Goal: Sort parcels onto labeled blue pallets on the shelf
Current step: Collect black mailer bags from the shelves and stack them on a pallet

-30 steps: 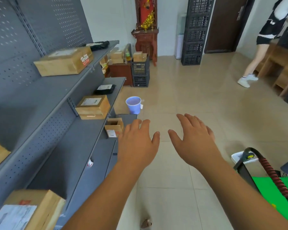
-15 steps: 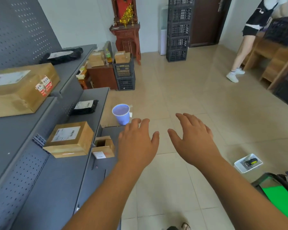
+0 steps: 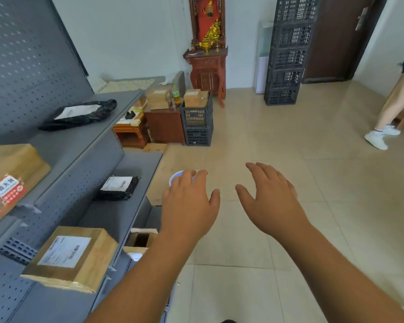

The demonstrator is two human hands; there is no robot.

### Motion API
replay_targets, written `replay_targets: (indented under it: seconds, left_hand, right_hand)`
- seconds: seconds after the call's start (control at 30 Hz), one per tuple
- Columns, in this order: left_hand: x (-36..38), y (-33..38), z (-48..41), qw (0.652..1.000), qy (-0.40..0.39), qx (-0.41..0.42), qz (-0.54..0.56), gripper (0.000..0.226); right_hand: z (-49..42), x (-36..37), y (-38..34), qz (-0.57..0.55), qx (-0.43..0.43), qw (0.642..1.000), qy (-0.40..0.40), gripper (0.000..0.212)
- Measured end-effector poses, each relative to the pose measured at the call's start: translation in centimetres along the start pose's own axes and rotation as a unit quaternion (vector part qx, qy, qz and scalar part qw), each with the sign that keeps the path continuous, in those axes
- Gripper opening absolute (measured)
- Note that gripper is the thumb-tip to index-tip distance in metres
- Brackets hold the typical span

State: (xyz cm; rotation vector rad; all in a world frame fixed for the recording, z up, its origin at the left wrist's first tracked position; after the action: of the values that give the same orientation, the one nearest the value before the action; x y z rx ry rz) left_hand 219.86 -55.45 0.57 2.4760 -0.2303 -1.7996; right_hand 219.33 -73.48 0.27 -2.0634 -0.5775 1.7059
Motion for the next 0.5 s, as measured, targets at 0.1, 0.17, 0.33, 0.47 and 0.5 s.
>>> replay_targets:
  seconds: [0.1,0.17,0.33,0.47,0.5]
  left_hand:
    - [1.3,-0.8,-4.1,1.000,-0.003,-0.018,-0.020,0.047]
    - [2.3,-1.9,-6.8,0.999,-0.005,-0.033,-0.029,0.045]
    - [5.0,-4.1,-14.6,0.998,0.003,-0.047,-0.033,0.043]
    - [7.3,-6.0,-21.6,0.999,0.005,-0.042,-0.007,0.049]
    - [7.7,-6.5,-23.4,0.999,0.006,-0.044,-0.001,0.048]
  right_hand:
    - [-5.2,1.1,0.1,-0.017,-0.016,1.000,-0.014,0.061]
    - [-8.3,2.2,0.0,-0.029,-0.027,0.999,-0.025,0.061]
    - [-16.4,5.0,-0.5,-0.037,-0.047,0.998,-0.032,0.060]
    - [-23.5,6.6,-1.5,-0.036,-0.053,0.998,-0.022,0.060]
    - [-25.3,6.8,-1.8,-0.036,-0.052,0.998,-0.021,0.060]
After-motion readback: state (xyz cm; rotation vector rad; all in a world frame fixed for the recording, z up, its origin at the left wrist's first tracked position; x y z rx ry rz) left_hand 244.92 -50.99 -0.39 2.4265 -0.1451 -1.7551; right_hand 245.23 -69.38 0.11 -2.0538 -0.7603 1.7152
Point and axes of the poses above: each hand's wrist, its own z-axis away from the middle knuckle, its own x-axis out of the palm, y = z × x, the point moved 7 cm from there along -z, towards the middle knuckle, and after that the axes turned 8 degrees about -z, right-handed, at the moved point
